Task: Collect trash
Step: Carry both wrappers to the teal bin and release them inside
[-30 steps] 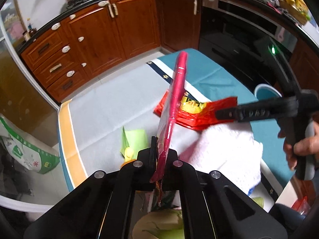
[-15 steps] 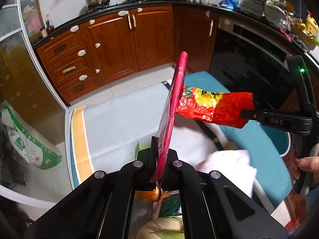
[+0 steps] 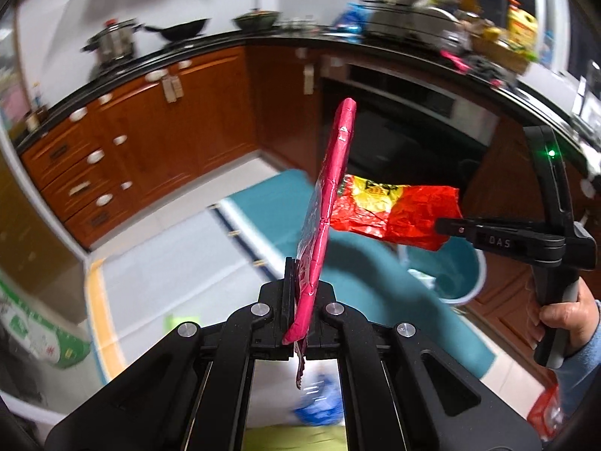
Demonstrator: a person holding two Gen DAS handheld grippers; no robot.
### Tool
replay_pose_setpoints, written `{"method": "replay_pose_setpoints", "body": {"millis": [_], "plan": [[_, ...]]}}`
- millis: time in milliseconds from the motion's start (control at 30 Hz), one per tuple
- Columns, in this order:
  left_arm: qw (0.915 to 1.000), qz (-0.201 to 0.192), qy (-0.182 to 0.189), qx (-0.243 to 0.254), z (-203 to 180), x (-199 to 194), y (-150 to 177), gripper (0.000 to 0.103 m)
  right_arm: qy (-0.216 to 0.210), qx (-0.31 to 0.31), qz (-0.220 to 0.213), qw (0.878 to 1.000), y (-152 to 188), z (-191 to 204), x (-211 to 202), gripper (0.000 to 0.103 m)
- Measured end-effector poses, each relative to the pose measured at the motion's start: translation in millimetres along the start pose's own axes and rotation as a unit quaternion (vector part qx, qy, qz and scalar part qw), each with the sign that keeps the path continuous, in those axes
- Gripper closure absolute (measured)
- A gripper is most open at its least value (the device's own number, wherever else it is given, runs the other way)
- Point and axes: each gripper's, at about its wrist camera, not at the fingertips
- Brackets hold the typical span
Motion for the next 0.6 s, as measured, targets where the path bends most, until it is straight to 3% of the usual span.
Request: {"method": "replay_pose_setpoints", "body": {"millis": [267,400,600], "plan": [[0.9937,0.026,0.081,0.072,-118,45,-28,0.101,0.043,0.071,-0.018,0.996,36,-103,-34,0.096],[0.9885,0.049,0.099,0.103,-177,79,-34,0.101,0.055,0.107,-0.012,0.993,53,-149,-33,0.096],[0.9820,0.093,0.115,0.117,-225,134,-37,0.101,0.075,0.140,0.014,0.987,70,-200,-18,0.096]]}}
Point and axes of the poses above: each gripper's, at about its wrist camera, not at the fingertips, and x roughly the way its jaws point, z to its left, y to its underside, and after that the axes turned 9 degrees about z, right-handed
